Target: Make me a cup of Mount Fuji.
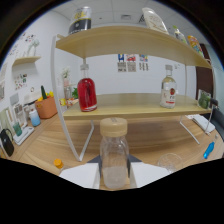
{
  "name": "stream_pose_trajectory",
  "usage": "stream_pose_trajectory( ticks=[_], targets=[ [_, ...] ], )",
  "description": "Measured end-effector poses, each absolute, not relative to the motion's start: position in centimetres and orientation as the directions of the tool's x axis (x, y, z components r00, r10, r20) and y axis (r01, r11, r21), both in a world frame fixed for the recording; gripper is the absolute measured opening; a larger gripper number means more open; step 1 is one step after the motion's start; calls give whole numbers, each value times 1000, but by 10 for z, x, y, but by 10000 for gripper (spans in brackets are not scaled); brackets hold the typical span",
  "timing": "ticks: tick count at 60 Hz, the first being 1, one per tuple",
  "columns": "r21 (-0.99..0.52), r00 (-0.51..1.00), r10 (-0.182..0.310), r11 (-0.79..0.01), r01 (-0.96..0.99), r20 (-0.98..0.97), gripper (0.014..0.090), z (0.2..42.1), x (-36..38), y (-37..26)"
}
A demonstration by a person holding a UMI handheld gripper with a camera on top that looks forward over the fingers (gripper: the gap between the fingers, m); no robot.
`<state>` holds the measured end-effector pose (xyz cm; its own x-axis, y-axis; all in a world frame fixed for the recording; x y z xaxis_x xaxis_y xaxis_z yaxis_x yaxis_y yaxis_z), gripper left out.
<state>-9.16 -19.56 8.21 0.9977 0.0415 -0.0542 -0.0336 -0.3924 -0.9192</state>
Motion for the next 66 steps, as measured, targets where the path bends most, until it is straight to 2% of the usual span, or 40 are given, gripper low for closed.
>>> stream_pose_trajectory(
  ticks=[14,26,44,51,55,57,66],
  targets=[
    [-906,998,47,-424,-22,-46,405,61,-95,-197],
    [-913,996,82,-408,-6,-43,421,60,-100,-212],
    [-910,995,71,-413,-39,-76,434,58,-100,-227],
    [-881,992,75,-469,-55,-101,586,50,-101,-232],
    [-871,989,79,-486,-71,-125,779,54,-102,-236],
    [-865,987,82,-494,-82,-141,848,59,-104,-239],
    [-858,979,113,-505,-89,-168,850,96,-107,-257]
  ],
)
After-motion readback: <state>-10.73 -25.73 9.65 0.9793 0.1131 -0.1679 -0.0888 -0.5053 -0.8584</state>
